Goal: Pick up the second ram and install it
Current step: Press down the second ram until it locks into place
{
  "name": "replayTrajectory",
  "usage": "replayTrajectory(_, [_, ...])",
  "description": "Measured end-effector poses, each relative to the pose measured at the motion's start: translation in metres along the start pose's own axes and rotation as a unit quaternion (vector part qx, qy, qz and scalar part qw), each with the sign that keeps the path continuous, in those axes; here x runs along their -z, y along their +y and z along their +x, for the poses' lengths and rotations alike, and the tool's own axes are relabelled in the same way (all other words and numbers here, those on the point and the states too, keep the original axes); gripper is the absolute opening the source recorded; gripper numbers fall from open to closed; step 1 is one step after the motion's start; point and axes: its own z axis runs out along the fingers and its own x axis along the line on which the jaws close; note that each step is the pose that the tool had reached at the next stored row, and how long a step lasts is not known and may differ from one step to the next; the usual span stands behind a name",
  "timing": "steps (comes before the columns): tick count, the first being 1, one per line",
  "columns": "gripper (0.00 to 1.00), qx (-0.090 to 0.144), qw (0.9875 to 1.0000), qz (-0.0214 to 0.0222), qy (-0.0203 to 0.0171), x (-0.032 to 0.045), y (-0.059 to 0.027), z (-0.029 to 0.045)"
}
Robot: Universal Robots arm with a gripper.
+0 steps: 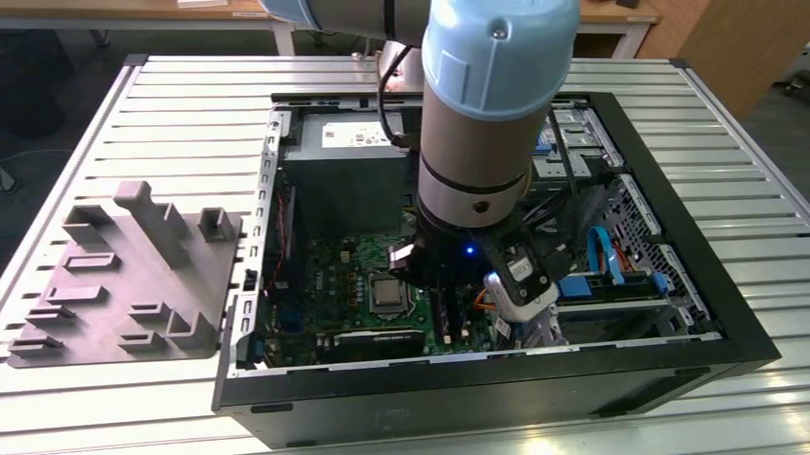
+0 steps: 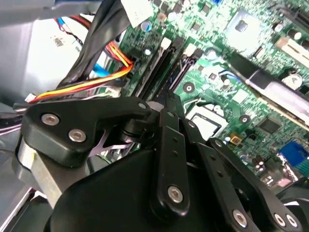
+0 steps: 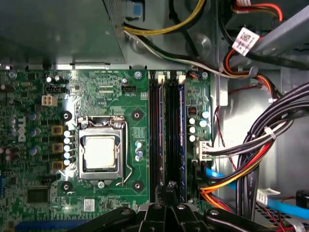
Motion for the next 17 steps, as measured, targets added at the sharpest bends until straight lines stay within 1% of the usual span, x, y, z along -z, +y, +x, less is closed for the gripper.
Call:
replayTrajectory(3, [0.10,0.000,1.0000,0.0000,0.0000,-0.0004,-0.0018,-0.0001])
replayTrajectory(7, [0.10,0.000,1.0000,0.0000,0.0000,-0.0031,-0.0055,0.0000])
replayTrajectory(10, [0.10,0.000,1.0000,-0.0001,0.0000,-0.0081,-0.0062,0.0001])
replayTrajectory(15, [0.10,0.000,1.0000,0.0001,0.0000,-0.0081,-0.0062,0.0001])
replayTrajectory(17, [0.10,0.000,1.0000,-0.0002,-0.0001,-0.0098,-0.0062,0.0002])
